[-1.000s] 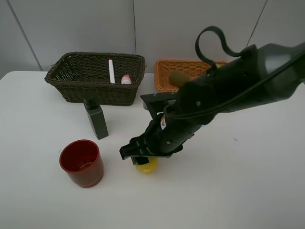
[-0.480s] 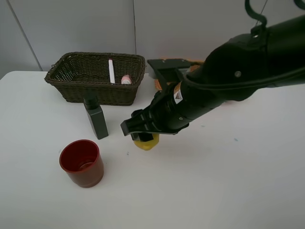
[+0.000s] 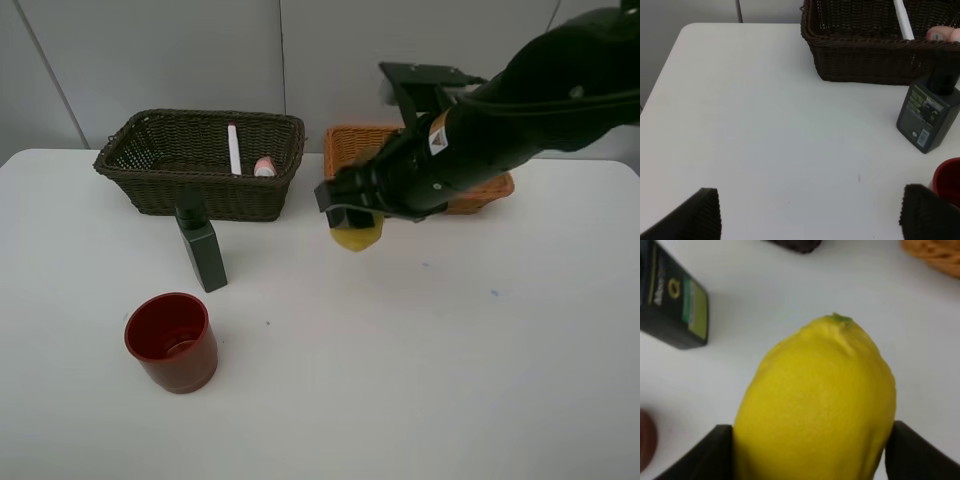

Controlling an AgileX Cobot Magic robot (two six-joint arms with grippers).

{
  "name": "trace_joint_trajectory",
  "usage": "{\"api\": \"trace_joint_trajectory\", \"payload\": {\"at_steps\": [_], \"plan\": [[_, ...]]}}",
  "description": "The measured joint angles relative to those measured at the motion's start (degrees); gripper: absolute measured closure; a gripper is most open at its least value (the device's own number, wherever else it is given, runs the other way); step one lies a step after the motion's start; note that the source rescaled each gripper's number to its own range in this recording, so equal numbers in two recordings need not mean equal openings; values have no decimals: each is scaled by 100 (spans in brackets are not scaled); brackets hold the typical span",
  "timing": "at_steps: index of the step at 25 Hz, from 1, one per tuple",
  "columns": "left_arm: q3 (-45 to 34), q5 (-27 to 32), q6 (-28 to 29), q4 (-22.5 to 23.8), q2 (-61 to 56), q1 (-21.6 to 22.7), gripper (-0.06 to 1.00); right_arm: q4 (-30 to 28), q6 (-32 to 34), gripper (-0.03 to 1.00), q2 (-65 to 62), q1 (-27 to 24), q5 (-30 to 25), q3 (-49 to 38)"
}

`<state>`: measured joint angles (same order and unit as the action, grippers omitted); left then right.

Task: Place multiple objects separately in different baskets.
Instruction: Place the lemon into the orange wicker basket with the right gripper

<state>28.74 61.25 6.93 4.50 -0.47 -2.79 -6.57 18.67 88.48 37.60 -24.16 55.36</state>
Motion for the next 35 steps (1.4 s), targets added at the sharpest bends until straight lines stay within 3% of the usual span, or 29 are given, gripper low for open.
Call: {"api": "trace_joint_trajectory", "payload": {"at_steps": [12, 18, 22, 28, 35], "plan": [[0, 0, 0, 0, 0, 0, 1, -515, 35, 37, -12, -1569, 309, 796], [0, 0, 0, 0, 0, 0, 1, -983, 526, 37, -12, -2300, 445, 796], [0, 0, 0, 0, 0, 0, 1, -1370, 670, 37, -12, -2632, 388, 796], [0, 0, 0, 0, 0, 0, 1, -1501, 693, 37, 191, -3077, 304, 808], [0, 0, 0, 0, 0, 0, 1, -1624, 582, 37, 896, -3214, 562, 808]]}}
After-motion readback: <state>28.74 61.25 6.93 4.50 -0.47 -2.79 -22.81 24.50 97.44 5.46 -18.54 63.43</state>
